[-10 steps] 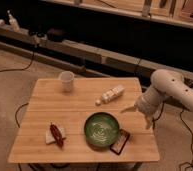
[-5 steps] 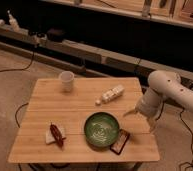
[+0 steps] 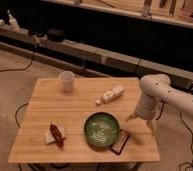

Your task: Place the eraser in the ceramic cup

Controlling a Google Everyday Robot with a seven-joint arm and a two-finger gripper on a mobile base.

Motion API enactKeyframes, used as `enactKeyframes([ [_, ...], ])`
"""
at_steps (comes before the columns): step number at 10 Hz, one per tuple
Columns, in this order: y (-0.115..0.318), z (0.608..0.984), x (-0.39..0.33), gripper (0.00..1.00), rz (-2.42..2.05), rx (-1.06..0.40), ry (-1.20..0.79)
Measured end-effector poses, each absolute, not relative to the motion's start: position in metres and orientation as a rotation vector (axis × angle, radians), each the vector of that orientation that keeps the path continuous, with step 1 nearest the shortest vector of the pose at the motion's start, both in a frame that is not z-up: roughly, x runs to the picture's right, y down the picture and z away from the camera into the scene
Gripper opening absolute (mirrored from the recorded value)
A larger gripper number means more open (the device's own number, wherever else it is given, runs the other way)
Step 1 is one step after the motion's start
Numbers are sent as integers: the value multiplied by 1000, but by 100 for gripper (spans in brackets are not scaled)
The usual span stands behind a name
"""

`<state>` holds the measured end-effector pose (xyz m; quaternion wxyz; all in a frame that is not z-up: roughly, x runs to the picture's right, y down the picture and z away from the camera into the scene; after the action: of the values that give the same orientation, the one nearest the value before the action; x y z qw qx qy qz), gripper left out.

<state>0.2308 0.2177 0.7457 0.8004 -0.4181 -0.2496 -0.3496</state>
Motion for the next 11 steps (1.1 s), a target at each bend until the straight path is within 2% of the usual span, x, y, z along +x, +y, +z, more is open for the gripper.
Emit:
enactKeyframes([
  [5, 254, 771, 222, 80, -695, -948, -515],
  [11, 264, 793, 213, 80, -664, -901, -527],
])
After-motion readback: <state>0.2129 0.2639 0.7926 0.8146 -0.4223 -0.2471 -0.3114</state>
